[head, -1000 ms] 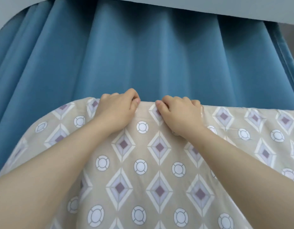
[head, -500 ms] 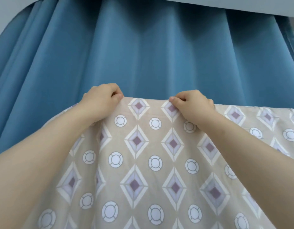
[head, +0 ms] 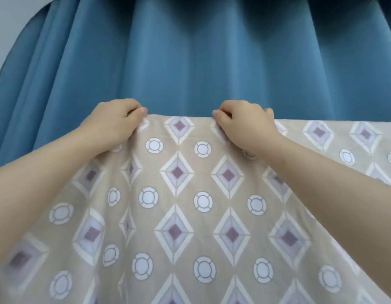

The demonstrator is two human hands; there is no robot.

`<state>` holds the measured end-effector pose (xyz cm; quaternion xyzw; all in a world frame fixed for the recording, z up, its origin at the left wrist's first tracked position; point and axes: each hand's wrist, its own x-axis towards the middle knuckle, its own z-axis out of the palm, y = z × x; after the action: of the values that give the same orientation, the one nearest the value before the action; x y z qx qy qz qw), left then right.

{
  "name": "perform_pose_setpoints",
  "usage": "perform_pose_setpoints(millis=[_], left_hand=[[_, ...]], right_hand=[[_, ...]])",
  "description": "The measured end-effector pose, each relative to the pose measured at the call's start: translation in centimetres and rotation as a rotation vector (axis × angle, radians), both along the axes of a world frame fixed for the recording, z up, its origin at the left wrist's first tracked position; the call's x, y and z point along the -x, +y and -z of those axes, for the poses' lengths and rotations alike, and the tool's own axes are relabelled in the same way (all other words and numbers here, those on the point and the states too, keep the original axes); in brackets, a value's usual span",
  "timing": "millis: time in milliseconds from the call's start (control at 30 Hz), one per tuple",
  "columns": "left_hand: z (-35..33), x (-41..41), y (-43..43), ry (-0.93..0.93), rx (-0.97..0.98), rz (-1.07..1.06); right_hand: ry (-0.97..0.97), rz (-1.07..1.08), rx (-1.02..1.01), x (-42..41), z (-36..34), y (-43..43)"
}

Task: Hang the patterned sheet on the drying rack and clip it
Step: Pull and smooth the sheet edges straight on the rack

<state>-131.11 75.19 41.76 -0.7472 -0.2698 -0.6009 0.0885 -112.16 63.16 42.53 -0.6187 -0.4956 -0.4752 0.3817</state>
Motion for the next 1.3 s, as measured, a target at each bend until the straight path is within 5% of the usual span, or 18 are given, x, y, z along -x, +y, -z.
perform_pose_setpoints(millis=[333,767,1033,1200,1300], left_hand=[[0.5,2.3,1.6,-0.131,0.349,0.353],[1.1,7.5,1.1,0.271,0.481,-0.033],[3.0,8.3,3.1,-0.189,0.15,-0.01],[5.6,11.7,3.6,0.217,0.696,0.221],[5.8,13.3,3.3,0.276,0.704,0.131]], right_hand=[[-0.028,-0.007,0.034,1.4,0.1,2.3],[-0.038,0.066,-0.036,1.9,0.9,2.8],[-0.062,0.057,-0.071,2.9,1.4,3.1],[-0.066,0.134,-0.076,2.9,2.0,3.0],[-0.052,0.139,-0.069,2.7,2.0,3.0]])
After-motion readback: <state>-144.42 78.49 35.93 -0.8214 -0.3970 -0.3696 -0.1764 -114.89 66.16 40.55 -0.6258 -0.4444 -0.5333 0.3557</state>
